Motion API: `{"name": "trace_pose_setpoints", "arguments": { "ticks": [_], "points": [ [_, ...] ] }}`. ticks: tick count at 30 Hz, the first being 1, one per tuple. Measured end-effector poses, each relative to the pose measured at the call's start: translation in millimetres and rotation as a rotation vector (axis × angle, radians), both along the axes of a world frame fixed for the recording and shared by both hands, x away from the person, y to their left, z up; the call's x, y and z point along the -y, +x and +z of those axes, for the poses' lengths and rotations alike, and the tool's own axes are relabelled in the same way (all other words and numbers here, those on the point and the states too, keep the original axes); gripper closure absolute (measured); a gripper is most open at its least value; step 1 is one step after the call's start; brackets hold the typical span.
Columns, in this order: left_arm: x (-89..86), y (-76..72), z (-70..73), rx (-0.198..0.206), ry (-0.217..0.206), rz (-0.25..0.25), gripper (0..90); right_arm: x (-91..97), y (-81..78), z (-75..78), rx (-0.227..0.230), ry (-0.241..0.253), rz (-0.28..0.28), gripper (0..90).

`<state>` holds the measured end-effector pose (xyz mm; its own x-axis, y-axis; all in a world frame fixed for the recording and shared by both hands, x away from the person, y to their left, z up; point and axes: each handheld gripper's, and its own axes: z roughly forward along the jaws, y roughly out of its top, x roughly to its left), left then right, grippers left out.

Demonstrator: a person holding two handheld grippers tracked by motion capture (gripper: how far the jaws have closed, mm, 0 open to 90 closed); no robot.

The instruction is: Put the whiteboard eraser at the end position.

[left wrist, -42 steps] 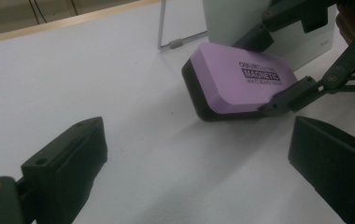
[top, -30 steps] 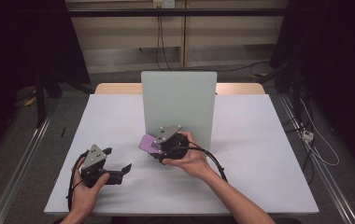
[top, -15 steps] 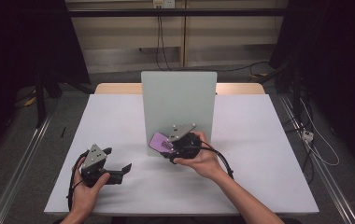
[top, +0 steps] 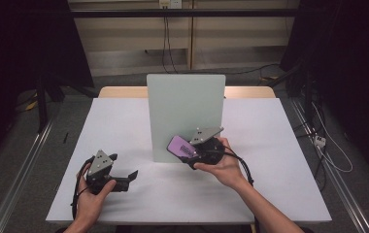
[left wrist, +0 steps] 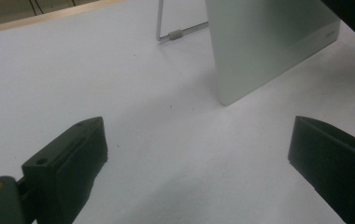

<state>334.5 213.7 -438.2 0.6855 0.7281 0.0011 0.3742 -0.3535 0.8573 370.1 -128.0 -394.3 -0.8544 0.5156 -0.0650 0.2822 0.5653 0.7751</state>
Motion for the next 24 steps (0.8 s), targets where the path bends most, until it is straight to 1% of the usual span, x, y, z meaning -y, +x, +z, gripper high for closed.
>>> {"name": "trace_pose_setpoints", "arguments": {
  "ticks": [1,4,9,11,12,13,14,15,16,18,20,21,24],
  "points": [
    [-0.8,0.1,-0.2,0.000,0.003,-0.002,4.7,1.3,-0.2,-0.1,-0.003,0.002,-0.001,41.5],
    [-2.7,0.5,-1.0,-0.006,-0.008,0.003,4.7,4.9,-1.0,-0.3,-0.023,0.004,0.001,41.5],
    [-4.2,-0.1,-0.6,-0.011,-0.013,0.002,4.7,11.1,-2.8,-1.5,-0.078,0.048,0.004,41.5],
    [-4.0,-0.6,-0.2,-0.007,-0.013,0.003,4.7,12.6,-6.0,-2.0,-0.061,0.036,0.002,41.5],
    [-4.2,-0.5,0.5,-0.005,-0.008,0.002,4.7,13.9,-7.6,-2.4,-0.061,0.049,0.004,41.5],
    [-3.9,-0.6,1.0,-0.003,-0.010,0.002,4.7,14.3,-8.9,-3.5,-0.071,0.052,0.003,41.5],
    [-3.1,-0.9,1.3,-0.002,-0.012,0.003,4.7,14.4,-10.1,-4.4,-0.069,0.030,0.005,41.5],
    [-2.5,-1.3,1.8,-0.001,-0.011,-0.001,4.7,15.4,-11.5,-5.2,-0.074,0.032,0.008,41.6],
    [-1.9,-1.8,2.1,0.000,-0.010,-0.004,4.7,16.3,-12.6,-6.2,-0.089,0.042,0.011,41.6],
    [-1.0,-2.4,2.4,0.004,-0.008,-0.010,4.7,18.0,-14.5,-7.7,-0.101,0.024,0.019,41.5],
    [-0.5,-2.4,3.2,0.001,-0.013,-0.008,4.7,20.7,-14.9,-7.6,-0.129,0.037,0.031,41.5],
    [-0.8,-1.6,3.6,0.005,-0.009,-0.009,4.7,21.7,-15.5,-7.2,-0.139,0.042,0.030,41.5],
    [-0.4,-0.9,2.9,0.005,-0.003,-0.008,4.7,23.8,-16.1,-6.8,-0.157,0.025,0.041,41.5]
  ]
}}
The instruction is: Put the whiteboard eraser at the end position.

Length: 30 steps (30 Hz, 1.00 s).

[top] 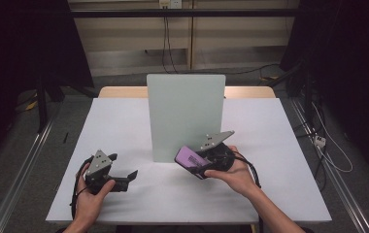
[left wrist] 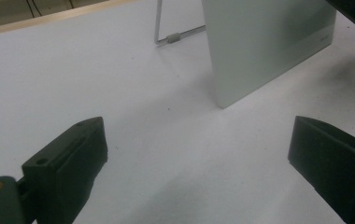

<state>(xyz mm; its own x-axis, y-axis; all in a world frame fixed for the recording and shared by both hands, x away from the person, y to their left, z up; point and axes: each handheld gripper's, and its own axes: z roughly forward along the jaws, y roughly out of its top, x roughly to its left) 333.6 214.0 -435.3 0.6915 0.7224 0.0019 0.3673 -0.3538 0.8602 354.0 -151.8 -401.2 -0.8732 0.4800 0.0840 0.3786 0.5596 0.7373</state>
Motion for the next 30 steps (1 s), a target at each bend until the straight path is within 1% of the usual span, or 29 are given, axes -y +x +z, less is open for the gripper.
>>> {"name": "trace_pose_setpoints", "arguments": {
  "ticks": [1,6,12,17,23,25,30],
  "points": [
    [0.2,-0.2,-0.3,-0.002,0.001,-0.001,4.7,-0.3,-0.7,0.0,-0.011,-0.002,0.003,41.5],
    [-0.7,-1.3,-0.3,-0.003,0.000,0.000,4.7,-3.3,-3.1,-0.4,-0.014,-0.045,0.028,41.5],
    [-1.8,-1.9,0.0,-0.005,-0.006,0.008,4.7,-10.7,-8.4,-2.4,-0.035,-0.087,0.070,41.5],
    [-0.1,-0.1,0.0,-0.007,-0.001,0.004,4.7,-14.4,-11.7,-6.3,-0.065,-0.113,0.101,41.5],
    [0.6,-0.4,-1.0,-0.015,-0.001,0.005,4.7,-13.6,-13.9,-8.8,-0.084,-0.122,0.112,41.5],
    [0.6,0.3,-1.0,-0.012,0.001,0.003,4.7,-14.0,-14.7,-9.4,-0.090,-0.129,0.117,41.5],
    [0.5,-0.2,-1.6,-0.016,0.002,-0.007,4.7,-18.3,-16.7,-12.3,-0.109,-0.144,0.143,41.5]
  ]
}}
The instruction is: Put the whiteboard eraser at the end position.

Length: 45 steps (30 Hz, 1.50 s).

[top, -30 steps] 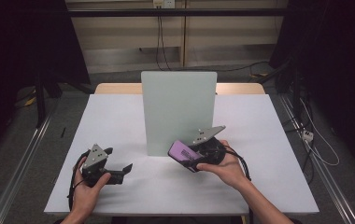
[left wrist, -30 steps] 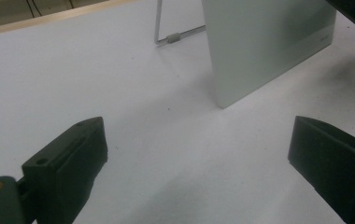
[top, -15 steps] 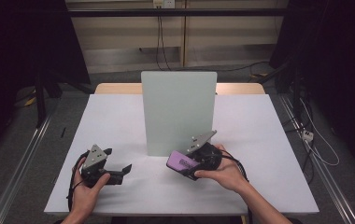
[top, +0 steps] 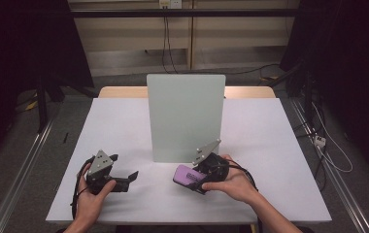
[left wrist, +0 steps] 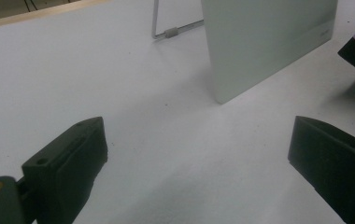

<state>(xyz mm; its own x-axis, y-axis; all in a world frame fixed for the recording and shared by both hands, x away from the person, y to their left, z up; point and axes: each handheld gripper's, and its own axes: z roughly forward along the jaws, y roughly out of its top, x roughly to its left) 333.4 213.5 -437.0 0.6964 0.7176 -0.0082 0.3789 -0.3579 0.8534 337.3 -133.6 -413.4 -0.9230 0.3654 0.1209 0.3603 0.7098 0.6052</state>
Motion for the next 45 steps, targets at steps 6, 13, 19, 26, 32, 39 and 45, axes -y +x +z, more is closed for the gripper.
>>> {"name": "trace_pose_setpoints", "arguments": {
  "ticks": [6,13,19,26,32,39,45],
  "points": [
    [-1.7,-0.2,-0.2,-0.001,-0.004,-0.003,4.7,-8.4,-4.2,-3.1,-0.013,-0.039,0.022,41.5],
    [-0.9,0.2,-0.1,0.001,-0.003,-0.005,4.7,-15.2,-4.6,-9.4,-0.020,-0.082,0.036,41.5],
    [-0.2,0.1,0.0,-0.001,0.000,-0.005,4.7,-17.3,-3.8,-12.4,-0.027,-0.084,0.044,41.4],
    [-1.4,-0.2,0.7,0.008,-0.005,0.000,4.7,-21.0,-2.6,-17.5,-0.026,-0.091,0.061,41.3],
    [-0.8,-0.1,0.3,0.003,-0.002,-0.003,4.7,-20.6,-2.3,-19.4,-0.025,-0.079,0.058,41.0],
    [-1.0,-0.1,0.4,0.005,0.001,-0.004,4.7,-20.4,-1.6,-21.3,-0.027,-0.078,0.055,40.5],
    [-1.0,0.2,0.4,0.004,-0.002,-0.004,4.7,-20.5,-1.2,-22.4,-0.030,-0.075,0.051,39.7]
  ]
}}
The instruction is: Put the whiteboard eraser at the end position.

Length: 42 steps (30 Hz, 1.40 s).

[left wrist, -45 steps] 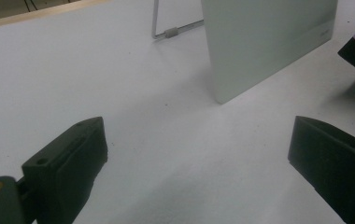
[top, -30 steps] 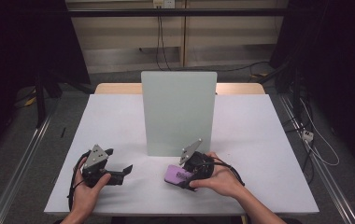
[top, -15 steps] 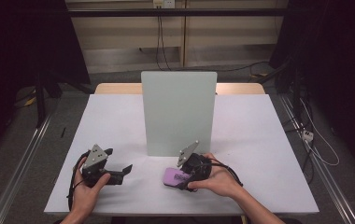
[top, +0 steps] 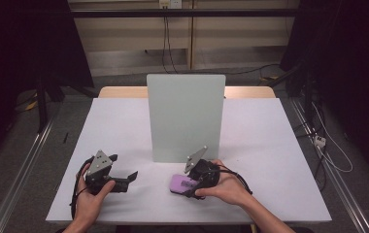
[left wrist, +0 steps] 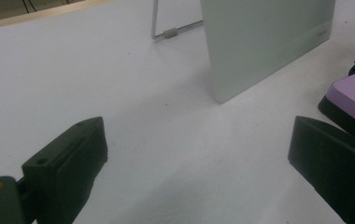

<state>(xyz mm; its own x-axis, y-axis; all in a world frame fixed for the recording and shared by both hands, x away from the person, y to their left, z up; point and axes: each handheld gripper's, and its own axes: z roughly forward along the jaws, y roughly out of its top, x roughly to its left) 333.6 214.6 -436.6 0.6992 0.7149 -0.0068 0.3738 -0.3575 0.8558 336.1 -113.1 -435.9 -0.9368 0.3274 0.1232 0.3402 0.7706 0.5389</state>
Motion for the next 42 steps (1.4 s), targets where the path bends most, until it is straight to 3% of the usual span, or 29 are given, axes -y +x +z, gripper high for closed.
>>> {"name": "trace_pose_setpoints", "arguments": {
  "ticks": [7,16,23,31,38,42],
  "points": [
    [-0.6,0.0,0.1,0.001,0.000,0.002,4.7,0.0,-0.3,-2.7,0.006,0.005,-0.003,33.2],
    [-1.0,0.1,0.1,0.004,-0.005,0.004,4.7,1.2,0.1,-1.1,0.034,0.027,-0.030,11.3],
    [-1.0,1.0,0.0,0.000,-0.001,0.006,4.7,5.5,0.6,6.5,0.042,0.051,-0.052,9.6],
    [-3.5,3.1,0.5,-0.004,-0.008,0.021,4.6,19.4,2.8,20.8,0.077,0.116,-0.127,8.2],
    [-5.0,3.0,1.0,-0.004,-0.014,0.037,4.6,34.5,4.7,23.7,0.109,0.196,-0.253,8.8],
    [-7.2,3.8,1.2,-0.008,-0.023,0.047,4.6,41.7,3.1,23.9,0.150,0.204,-0.318,8.0]
  ]
}}
